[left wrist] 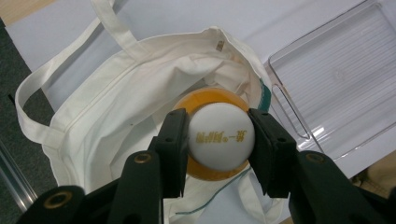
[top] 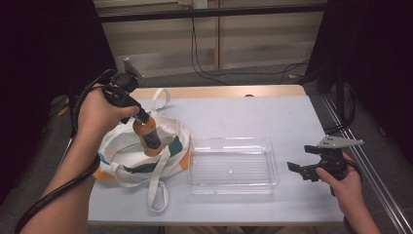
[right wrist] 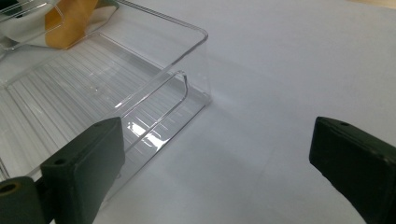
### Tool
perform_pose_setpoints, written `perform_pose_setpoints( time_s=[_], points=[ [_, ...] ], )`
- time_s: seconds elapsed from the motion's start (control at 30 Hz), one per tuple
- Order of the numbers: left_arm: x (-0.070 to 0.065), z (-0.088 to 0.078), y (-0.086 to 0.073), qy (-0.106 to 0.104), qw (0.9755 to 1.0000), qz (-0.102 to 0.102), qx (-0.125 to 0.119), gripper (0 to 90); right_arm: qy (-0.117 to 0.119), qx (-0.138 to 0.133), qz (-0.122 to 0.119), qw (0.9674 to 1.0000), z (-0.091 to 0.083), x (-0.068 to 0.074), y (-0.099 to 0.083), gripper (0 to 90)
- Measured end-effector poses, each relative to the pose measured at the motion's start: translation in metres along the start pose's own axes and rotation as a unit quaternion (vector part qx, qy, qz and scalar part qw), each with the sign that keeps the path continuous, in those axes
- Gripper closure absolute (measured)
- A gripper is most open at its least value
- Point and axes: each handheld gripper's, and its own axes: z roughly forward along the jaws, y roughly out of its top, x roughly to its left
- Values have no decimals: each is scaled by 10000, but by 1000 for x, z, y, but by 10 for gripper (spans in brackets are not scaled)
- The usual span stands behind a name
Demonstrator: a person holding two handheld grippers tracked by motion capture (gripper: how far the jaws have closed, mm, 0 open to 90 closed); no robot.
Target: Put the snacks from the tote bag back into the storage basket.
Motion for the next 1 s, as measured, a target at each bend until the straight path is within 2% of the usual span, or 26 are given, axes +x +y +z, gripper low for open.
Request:
perform_pose_setpoints(
  time_s=[0.17, 0.3, 0.37, 0.43, 0.57, 1.0],
  points=[
    [1, -4, 0, 43, 10000, 21, -24, 595, 10, 8, -14, 10000, 1, 1, 0, 31],
    [1, -10, 1, -36, 10000, 47, -25, 595, 20, -6, -39, 10000, 2, 1, 0, 31],
    [-1, -11, 2, -105, 9998, -114, -119, 595, 8, -4, -45, 10000, 2, 1, 1, 31],
    [0, -14, 4, -140, 9999, 10, -22, 595, 19, -10, -33, 10000, 2, 1, 1, 31],
    [-3, -20, 8, -71, 9999, 89, -26, 595, 19, -7, -42, 10000, 2, 1, 1, 31],
    [-9, -32, 16, -118, 9996, 238, 44, 596, 28, -19, -59, 10000, 1, 1, 1, 31]
  ],
)
